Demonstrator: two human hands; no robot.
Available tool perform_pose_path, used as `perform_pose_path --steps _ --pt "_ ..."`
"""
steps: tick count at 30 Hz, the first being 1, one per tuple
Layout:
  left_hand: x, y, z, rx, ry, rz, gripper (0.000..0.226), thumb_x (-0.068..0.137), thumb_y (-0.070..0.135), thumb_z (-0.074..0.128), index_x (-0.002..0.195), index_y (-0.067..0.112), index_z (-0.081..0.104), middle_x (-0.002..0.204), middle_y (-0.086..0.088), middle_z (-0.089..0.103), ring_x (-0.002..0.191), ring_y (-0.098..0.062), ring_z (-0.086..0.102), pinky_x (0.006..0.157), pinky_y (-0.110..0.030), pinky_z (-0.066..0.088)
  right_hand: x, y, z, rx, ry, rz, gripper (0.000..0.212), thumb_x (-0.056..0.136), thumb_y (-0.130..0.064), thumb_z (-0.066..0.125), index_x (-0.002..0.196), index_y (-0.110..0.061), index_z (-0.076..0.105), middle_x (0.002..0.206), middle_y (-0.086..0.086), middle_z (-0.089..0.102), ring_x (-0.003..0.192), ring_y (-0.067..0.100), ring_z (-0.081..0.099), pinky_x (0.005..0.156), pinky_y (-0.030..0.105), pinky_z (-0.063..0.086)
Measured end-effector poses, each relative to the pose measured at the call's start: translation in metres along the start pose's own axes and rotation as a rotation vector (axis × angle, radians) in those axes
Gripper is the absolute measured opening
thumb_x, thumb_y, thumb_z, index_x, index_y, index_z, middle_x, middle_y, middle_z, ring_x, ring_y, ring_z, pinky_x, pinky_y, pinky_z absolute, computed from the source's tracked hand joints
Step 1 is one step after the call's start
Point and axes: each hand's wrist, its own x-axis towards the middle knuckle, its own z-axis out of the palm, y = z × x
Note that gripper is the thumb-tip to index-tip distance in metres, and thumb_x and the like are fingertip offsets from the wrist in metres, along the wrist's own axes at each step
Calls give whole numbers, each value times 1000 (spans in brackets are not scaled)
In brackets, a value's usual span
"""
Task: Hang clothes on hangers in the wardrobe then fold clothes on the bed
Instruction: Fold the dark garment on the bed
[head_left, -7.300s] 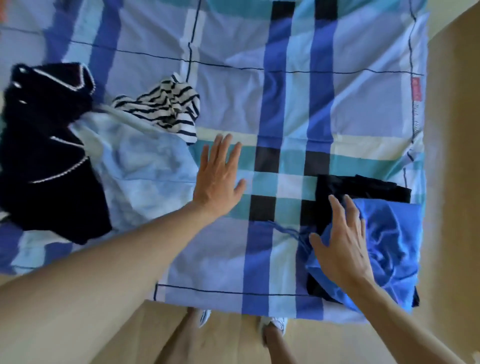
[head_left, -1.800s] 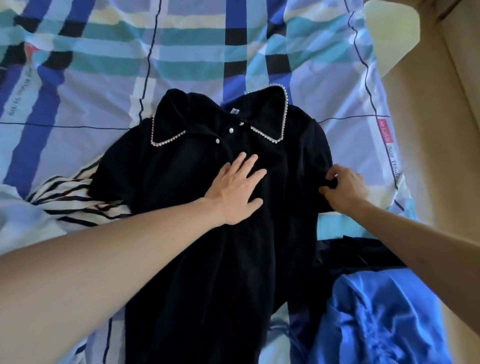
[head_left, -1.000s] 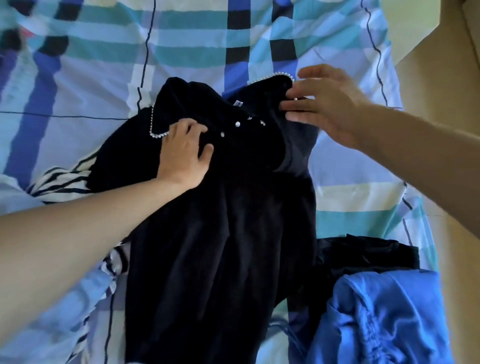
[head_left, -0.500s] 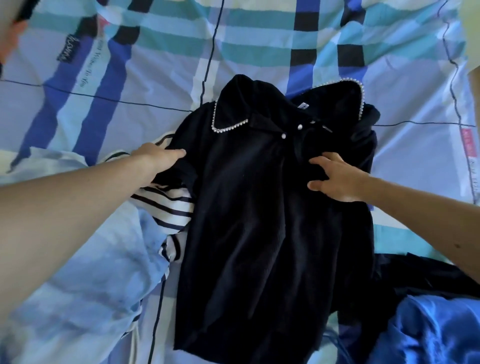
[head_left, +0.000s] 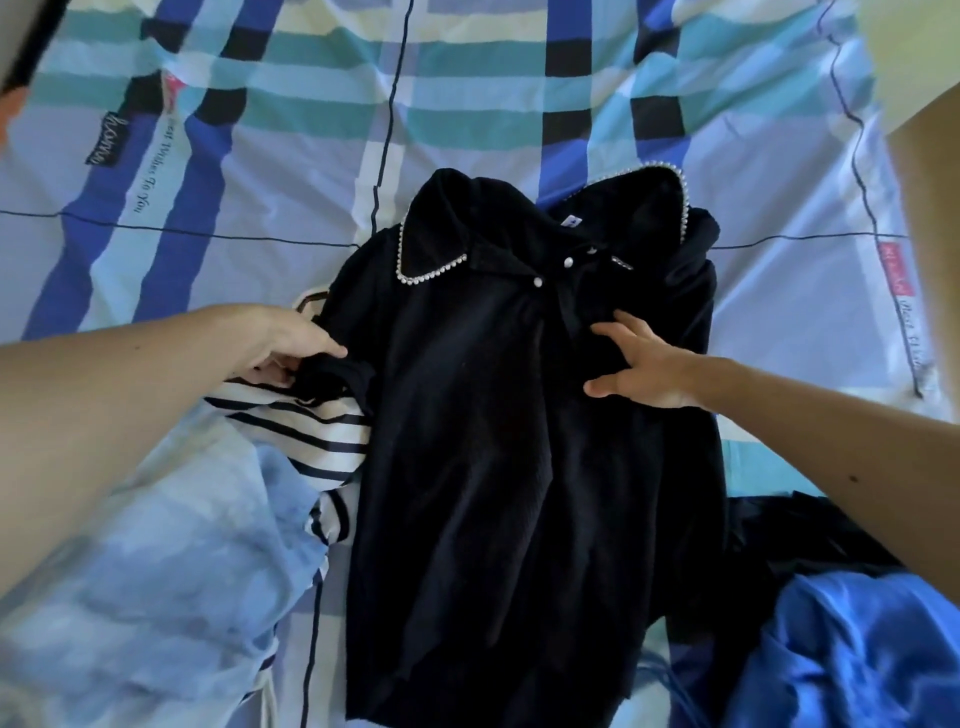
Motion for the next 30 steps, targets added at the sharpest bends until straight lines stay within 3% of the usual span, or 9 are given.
perform_pose_path --steps 3,6,8,12,15,18,22,26,30 --pt "-6 1 -2 -114 192 135 48 81 35 78 111 5 58 109 -12 64 95 -29 62 81 -36 54 4 4 3 -1 -25 -7 97 82 -51 72 156 -40 11 165 -15 -15 154 30 -1 122 55 15" --pt "-34 30 -14 -250 341 343 33 74 30 82 92 8 65 97 -12 69 78 -23 64 64 -31 53 0 2 4 -26 -23 -14 99 83 -51 72 157 -40 8 165 -14 -17 154 30 -7 123 54 9" --pt "-55 59 -16 -309 303 484 32 71 28 84 94 10 71 93 -12 74 77 -23 68 66 -34 54 -3 -2 3 -23 -12 -12 97 85 -48 71 158 -38 8 165 -11 -16 154 28 -9 124 50 5" --pt "-86 107 1 -413 -85 641 25 90 27 73 107 11 63 95 -5 73 69 -20 72 57 -24 54 -5 -3 -4 14 -61 0 95 84 -51 71 157 -42 11 165 -15 -15 154 29 -2 123 52 11" --pt "-69 112 23 -271 52 742 20 94 20 64 114 14 62 111 -5 71 96 -20 71 75 -24 55 -4 -1 -17 32 53 -56 73 89 -38 70 152 -32 34 164 -4 17 145 26 31 115 35 30" --pt "-29 98 47 252 285 732 62 89 34 71 143 21 45 151 -7 41 140 -28 39 109 -38 40 -2 -2 -29 -122 475 -219 52 84 -19 70 134 -20 55 133 7 52 122 30 53 104 37 43" --pt "2 90 70 289 452 590 126 72 54 83 159 23 -4 166 -11 -15 153 -39 -9 122 -56 18 15 5 -56 -373 859 -211 91 63 -17 79 144 -20 37 143 14 35 130 38 36 108 46 32" --pt "22 116 47 124 428 643 143 63 49 90 159 24 -13 166 -16 -10 153 -39 7 124 -49 19 45 16 -89 -427 620 7 147 54 -39 94 158 -23 -8 164 22 -3 152 38 -2 123 54 4" --pt "21 151 27 230 313 650 142 66 35 93 158 20 -14 166 -14 14 149 -34 26 121 -41 27 61 11 -97 -358 420 10 148 59 -35 94 156 -23 -17 157 25 23 144 43 25 116 53 27"
